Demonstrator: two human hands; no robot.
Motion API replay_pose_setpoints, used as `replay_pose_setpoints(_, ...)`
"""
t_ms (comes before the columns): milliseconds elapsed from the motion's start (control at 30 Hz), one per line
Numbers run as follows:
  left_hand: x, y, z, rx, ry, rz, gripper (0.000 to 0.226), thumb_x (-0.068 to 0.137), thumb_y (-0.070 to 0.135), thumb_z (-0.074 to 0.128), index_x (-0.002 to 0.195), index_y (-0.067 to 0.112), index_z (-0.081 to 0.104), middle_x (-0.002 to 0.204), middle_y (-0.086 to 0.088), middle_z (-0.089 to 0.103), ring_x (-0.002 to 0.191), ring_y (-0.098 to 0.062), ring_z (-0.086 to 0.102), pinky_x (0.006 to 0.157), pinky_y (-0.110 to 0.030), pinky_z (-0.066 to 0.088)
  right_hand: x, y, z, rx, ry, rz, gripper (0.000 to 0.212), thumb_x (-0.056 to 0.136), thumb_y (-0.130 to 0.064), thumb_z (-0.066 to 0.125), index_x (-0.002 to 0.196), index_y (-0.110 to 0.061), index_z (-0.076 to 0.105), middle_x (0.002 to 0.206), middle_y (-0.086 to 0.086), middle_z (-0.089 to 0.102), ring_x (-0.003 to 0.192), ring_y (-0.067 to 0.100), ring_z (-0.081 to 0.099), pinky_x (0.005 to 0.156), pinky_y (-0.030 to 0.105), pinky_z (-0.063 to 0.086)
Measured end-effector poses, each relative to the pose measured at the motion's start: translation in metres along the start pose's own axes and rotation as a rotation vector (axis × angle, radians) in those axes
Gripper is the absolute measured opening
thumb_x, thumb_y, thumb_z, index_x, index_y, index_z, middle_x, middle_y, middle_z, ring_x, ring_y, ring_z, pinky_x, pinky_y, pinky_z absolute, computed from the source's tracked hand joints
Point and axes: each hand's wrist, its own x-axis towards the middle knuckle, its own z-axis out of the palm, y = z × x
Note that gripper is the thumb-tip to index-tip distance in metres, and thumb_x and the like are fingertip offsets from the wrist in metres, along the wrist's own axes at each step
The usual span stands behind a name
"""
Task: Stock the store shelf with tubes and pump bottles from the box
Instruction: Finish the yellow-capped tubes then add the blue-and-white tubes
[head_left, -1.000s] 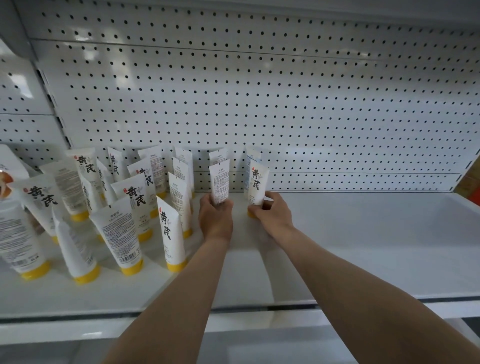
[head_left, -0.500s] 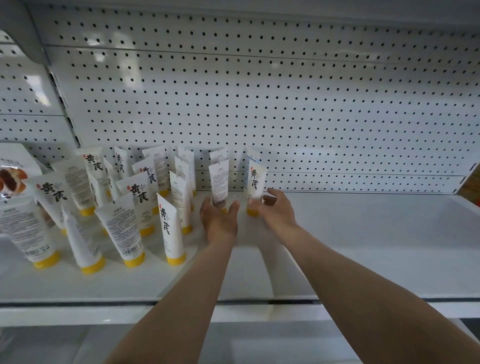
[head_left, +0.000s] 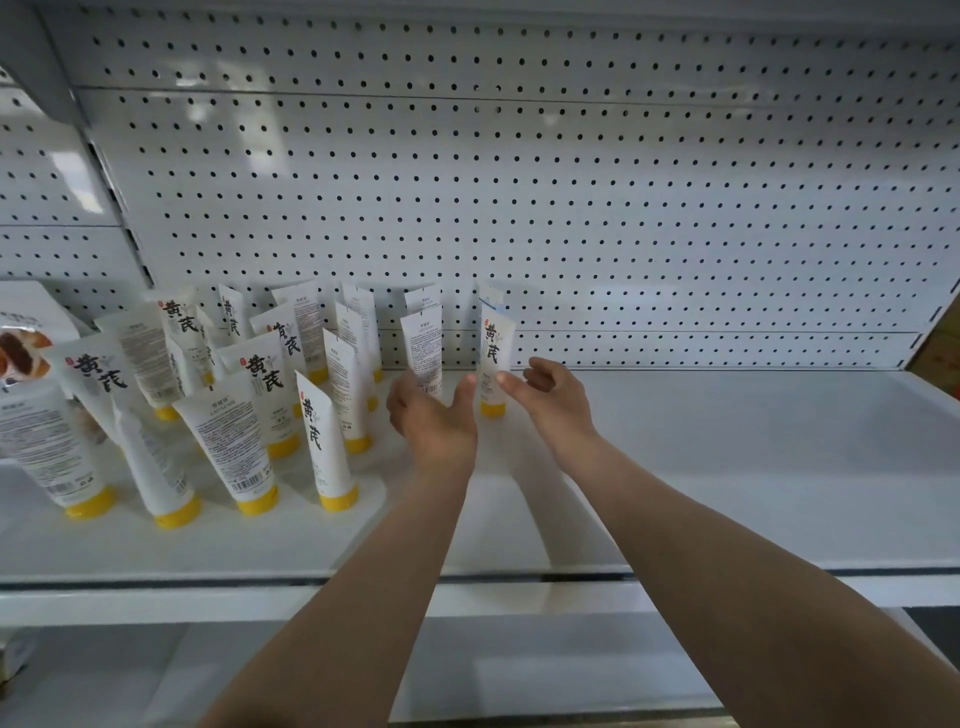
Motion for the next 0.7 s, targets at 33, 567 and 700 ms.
replay_pose_setpoints(33, -0.002, 0.003, 0.0, -0.007, 0.004, 0.006, 0.082, 0.084, 0.039, 0.074, 0.148, 0.006, 0.033, 0.152, -0.012, 0.033, 0.144, -0.027, 0.024, 0.116, -0.038, 0.026, 0.0, -0.001, -0.002, 0.012, 0.001, -0.003, 0.079, 0.075, -0.045, 0.084, 0.141, -0.016, 0.052, 0.132, -0.003, 0.06, 0.117, 0.009, 0.058, 0.102, 0.029, 0.046)
replay_pose_setpoints(567, -0.02, 0.039, 0.018, -0.082, 0.031, 0.201, 0.072, 0.088, 0.036, 0.07, 0.144, 0.005, 0.036, 0.154, -0.011, 0.029, 0.145, -0.025, 0.02, 0.114, -0.031, 0.021, 0.006, -0.011, -0.025, 0.054, 0.04, -0.047, 0.085, 0.061, -0.07, 0.076, 0.128, -0.02, 0.062, 0.122, -0.01, 0.065, 0.115, 0.009, 0.061, 0.104, 0.039, 0.05)
replay_pose_setpoints(700, -0.017, 0.049, 0.021, -0.116, -0.009, 0.197, 0.069, 0.091, 0.039, 0.066, 0.145, 0.01, 0.035, 0.154, -0.006, 0.027, 0.146, -0.021, 0.021, 0.115, -0.033, 0.025, 0.015, -0.018, -0.027, 0.075, 0.049, -0.042, 0.074, 0.064, -0.074, 0.072, 0.117, -0.023, 0.067, 0.114, -0.014, 0.069, 0.11, 0.005, 0.063, 0.103, 0.039, 0.051)
